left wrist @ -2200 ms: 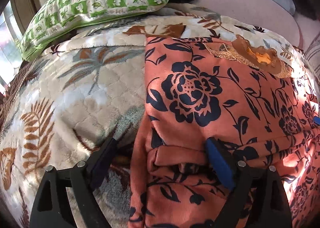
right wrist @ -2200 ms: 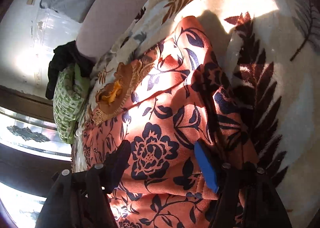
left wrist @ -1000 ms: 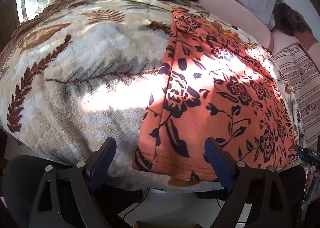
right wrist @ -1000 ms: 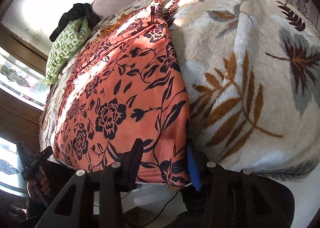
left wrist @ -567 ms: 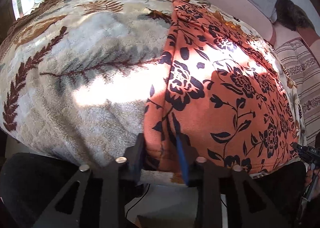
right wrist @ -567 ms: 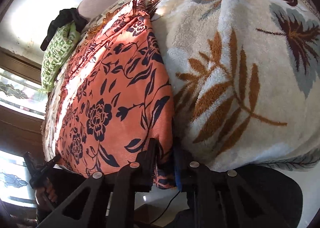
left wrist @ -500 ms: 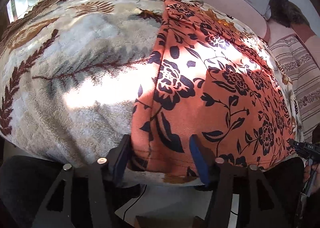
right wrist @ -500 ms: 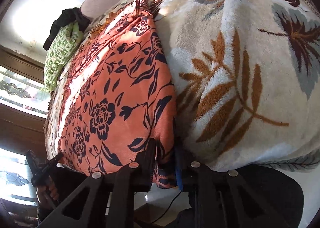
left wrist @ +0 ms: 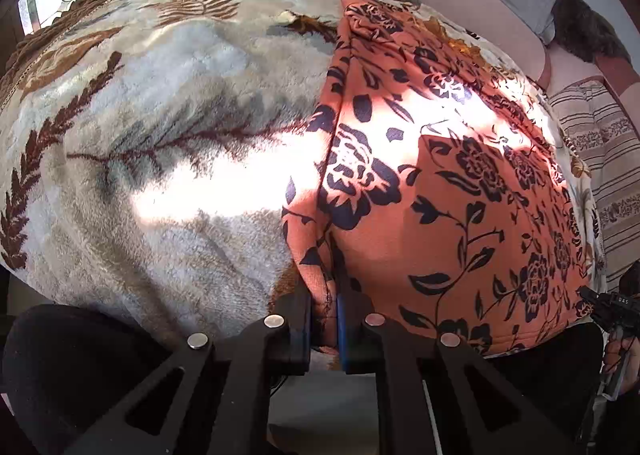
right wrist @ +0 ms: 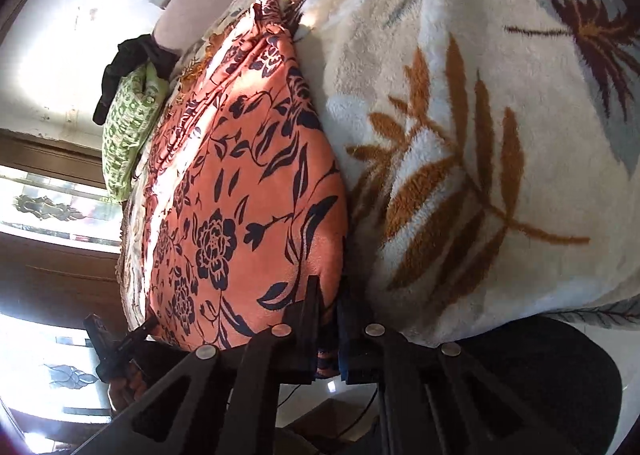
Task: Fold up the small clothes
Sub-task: 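Grasp the garment end with the left tool and fold it over while the right tool pinches the other end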
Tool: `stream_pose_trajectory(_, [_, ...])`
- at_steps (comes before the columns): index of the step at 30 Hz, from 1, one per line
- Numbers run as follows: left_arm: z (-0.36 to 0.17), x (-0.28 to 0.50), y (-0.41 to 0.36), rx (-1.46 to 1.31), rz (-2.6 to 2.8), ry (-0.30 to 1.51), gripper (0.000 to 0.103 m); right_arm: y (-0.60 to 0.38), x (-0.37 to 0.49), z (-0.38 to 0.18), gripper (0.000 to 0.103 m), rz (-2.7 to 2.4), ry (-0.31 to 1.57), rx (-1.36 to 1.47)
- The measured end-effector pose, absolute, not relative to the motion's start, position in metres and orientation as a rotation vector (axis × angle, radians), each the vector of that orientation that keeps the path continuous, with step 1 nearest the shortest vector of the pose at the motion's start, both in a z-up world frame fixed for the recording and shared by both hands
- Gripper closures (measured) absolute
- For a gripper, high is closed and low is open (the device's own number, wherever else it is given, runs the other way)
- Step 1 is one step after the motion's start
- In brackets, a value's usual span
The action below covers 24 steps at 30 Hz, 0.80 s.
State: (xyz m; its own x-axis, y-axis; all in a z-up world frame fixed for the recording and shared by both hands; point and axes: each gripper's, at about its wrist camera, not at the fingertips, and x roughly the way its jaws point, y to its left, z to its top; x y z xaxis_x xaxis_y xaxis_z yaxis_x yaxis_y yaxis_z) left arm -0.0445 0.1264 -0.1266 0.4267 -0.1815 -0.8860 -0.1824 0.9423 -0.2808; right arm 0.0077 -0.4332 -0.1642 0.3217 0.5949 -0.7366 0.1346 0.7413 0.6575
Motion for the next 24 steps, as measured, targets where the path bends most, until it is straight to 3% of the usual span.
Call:
stream_pose_trajectory(8, [-0.035, 0.01, 0.128, -0.374, -0.113, 0.939, 0.093, -0.432, 0.049, -0.116, 0.097, 0.446, 1.095, 0.795])
stream_pose_trajectory(13, [0.033, 0.105, 0.132, -0.351, -0.162, 0.772, 0.093, -0.425, 0.142, -0.051, 0.097, 0.513, 0.955, 0.753])
stream_pose_trajectory(16, [0.04, 0.176, 0.14, -0.34, -0.123, 0.72, 0.093, -0.422, 0.218, -0.019, 0.097, 0.488, 0.872, 0.717])
stream_pose_trajectory(19, [0.003, 0.249, 0.146, -0.324, -0.04, 0.761, 0.084, -0.413, 0.299, -0.028, 0.093, 0.449, 0.888, 0.718])
stream_pose_trajectory(20, [-0.019, 0.275, 0.147, -0.31, -0.007, 0.797, 0.064, -0.41, 0.324, -0.04, 0.093, 0.425, 0.911, 0.714])
stream_pose_trajectory(21, [-0.045, 0.295, 0.147, -0.288, 0.033, 0.834, 0.039, -0.405, 0.346, -0.056, 0.083, 0.398, 0.932, 0.688])
stream_pose_trajectory(22, [-0.071, 0.312, 0.146, -0.24, 0.077, 0.894, 0.035, -0.4, 0.364, -0.075, 0.051, 0.354, 0.964, 0.651])
stream_pose_trajectory(23, [-0.093, 0.323, 0.148, -0.202, 0.124, 0.968, 0.035, -0.398, 0.373, -0.094, 0.028, 0.275, 0.997, 0.632])
stream_pose_trajectory(24, [-0.106, 0.322, 0.152, -0.212, 0.145, 1.011, 0.036, -0.4, 0.372, -0.111, 0.017, 0.209, 1.006, 0.634])
